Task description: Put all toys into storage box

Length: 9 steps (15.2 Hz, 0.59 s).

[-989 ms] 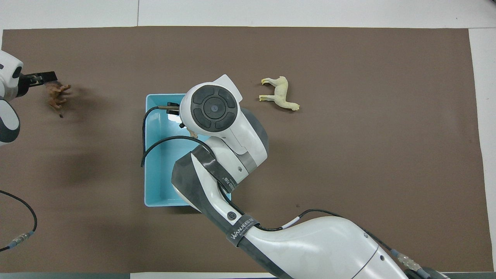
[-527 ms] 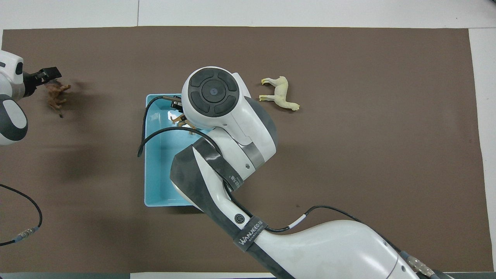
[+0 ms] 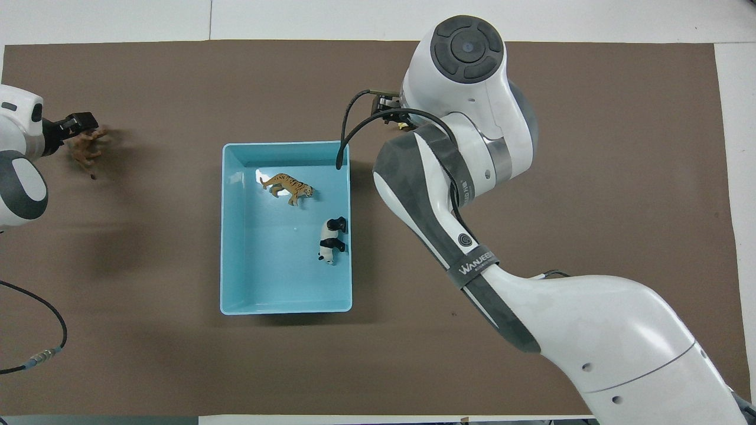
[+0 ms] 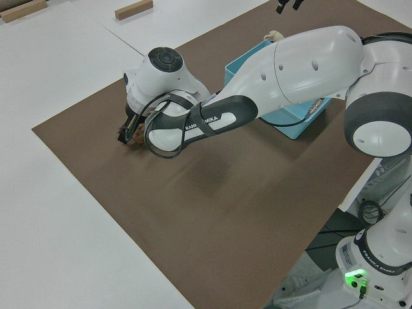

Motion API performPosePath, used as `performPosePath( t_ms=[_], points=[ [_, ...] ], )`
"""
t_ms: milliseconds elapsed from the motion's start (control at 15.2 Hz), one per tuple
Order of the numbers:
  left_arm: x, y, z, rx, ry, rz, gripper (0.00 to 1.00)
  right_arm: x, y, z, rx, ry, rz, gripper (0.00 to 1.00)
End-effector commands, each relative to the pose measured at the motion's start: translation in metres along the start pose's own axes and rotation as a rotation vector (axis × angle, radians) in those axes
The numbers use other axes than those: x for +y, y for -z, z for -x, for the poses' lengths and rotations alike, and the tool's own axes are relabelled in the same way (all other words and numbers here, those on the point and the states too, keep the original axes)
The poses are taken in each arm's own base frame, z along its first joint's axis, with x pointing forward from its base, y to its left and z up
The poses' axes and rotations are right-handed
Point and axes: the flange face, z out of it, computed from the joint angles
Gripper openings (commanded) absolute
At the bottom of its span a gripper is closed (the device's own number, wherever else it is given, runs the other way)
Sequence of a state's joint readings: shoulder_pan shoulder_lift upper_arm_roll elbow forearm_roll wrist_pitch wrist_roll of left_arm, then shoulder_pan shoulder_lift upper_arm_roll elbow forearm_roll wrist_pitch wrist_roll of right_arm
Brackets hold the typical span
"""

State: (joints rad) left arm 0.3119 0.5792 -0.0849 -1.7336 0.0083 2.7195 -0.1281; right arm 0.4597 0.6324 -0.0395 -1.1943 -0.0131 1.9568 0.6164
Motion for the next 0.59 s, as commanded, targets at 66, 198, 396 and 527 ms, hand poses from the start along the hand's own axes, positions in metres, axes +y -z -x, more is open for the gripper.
performPosePath(
  t_ms=[66,198,396,527],
  points=[
    [-0.001,0.001,0.003,0.007,0.008,-0.014,0.62,0.025,-0.046,-0.003,0.016,0.062,0.062,1.00],
    [0.004,-0.001,0.005,0.003,0.003,-0.014,0.43,0.027,-0.061,-0.002,0.020,0.078,0.060,1.00],
    [0.000,0.003,0.000,0.004,0.005,-0.018,0.00,0.031,-0.088,-0.010,0.052,0.083,0.047,1.00],
    [0.002,0.014,-0.015,-0.014,0.010,-0.023,0.00,0.030,-0.106,-0.009,0.041,0.092,0.056,1.00]
  ],
)
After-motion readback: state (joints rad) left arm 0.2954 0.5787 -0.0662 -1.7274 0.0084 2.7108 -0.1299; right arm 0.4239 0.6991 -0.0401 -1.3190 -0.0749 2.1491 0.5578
